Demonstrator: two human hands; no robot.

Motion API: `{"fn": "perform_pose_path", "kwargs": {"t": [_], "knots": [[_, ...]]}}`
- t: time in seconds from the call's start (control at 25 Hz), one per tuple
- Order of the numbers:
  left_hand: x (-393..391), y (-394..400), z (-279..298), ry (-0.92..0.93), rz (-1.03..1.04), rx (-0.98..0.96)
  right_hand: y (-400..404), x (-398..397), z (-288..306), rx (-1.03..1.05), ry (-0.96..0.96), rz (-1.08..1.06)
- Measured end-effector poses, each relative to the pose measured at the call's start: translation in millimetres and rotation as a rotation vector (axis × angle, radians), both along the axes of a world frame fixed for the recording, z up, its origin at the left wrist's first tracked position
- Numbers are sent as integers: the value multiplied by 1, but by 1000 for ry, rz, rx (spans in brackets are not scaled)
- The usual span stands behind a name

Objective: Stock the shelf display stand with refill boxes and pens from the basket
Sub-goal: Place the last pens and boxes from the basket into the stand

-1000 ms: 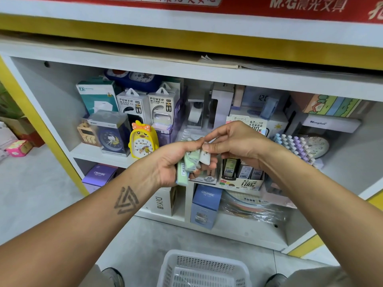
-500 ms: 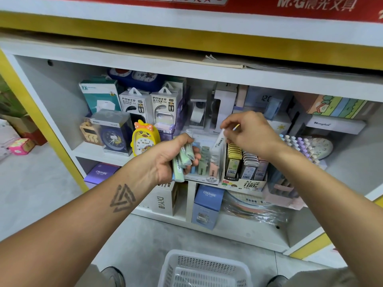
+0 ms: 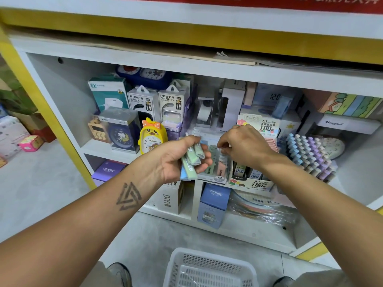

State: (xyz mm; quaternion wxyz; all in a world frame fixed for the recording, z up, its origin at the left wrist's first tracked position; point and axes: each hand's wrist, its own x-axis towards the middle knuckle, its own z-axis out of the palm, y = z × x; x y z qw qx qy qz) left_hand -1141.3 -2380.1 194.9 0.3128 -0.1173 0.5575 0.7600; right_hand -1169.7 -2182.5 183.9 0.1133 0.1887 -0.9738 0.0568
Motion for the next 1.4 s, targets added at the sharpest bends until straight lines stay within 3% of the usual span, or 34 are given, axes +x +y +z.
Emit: {"fn": "perform_pose_path", "kwargs": {"t": [0.32,0.48,0.56,0.64,0.72,0.76,0.84,0.96,1.12,1.4], "knots": [[3,-2,3,15,-44,25,1,-3,-5,-66,20,-7],[3,-2,3,36,-29,1,1,-3,-8,142,-41,-25],[3,-2,3,49,-31,-12,-2,-3,-6,144,-46,-30],[3,-2,4,64,-28,-19,-9,1,4,-221,-130,-41],[1,-2,4,79,-9,-15,-15,6,17,-752,-396,-32],[1,-2,4,84,8,-12,-17,9,22,-893,-511,-9],[1,0,4,96,47,-12,-19,14,23,-948,-613,26],[2,1,4,138,72,-22,-27,18,18,-958,-585,-3],[2,-1,6,119,87,36,-25,13,20,-1182,-524,-54],[-1,0,8,79,87,83,-27,12,21,-1105,-658,50]]}}
